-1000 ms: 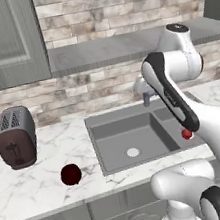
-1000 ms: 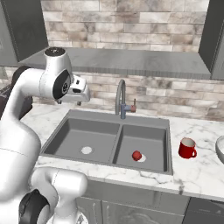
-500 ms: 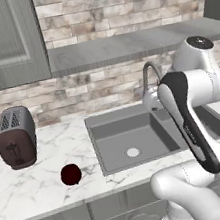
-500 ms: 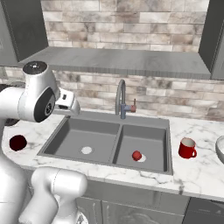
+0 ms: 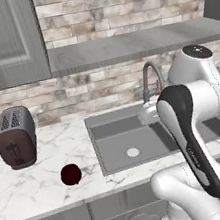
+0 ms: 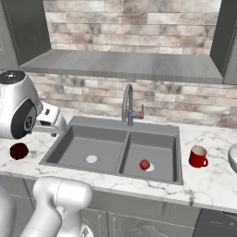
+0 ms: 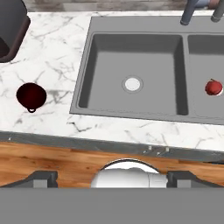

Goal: Clear the mugs and bowl far away from the sink.

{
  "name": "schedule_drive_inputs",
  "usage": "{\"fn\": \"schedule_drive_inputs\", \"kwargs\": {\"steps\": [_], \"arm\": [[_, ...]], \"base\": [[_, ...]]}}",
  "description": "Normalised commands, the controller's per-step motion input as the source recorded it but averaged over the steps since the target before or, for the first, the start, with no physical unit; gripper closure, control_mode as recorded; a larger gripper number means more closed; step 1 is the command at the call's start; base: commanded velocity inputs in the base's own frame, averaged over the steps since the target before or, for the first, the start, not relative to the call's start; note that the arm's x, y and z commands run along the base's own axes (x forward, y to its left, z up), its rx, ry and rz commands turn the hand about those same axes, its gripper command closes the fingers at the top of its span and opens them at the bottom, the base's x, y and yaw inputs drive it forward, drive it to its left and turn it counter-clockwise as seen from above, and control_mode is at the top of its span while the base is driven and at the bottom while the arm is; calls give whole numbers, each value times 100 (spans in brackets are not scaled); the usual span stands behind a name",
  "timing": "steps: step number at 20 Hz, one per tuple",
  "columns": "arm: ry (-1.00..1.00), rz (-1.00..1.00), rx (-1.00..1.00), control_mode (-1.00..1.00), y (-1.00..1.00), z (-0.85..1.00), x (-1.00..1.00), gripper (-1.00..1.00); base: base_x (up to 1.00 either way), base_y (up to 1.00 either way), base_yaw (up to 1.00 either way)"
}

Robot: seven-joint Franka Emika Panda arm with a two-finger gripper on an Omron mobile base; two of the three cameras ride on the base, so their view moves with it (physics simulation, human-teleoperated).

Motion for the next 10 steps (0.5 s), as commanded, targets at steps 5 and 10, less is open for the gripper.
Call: {"fn": "schedule_drive_inputs", "kwargs": {"steps": [5, 10], "arm": [[7, 0, 0, -100, 53, 0, -28, -100], [5, 0, 0, -100, 61, -2, -20, -100]], "base": [[0, 0, 0], [0, 0, 0]]}}
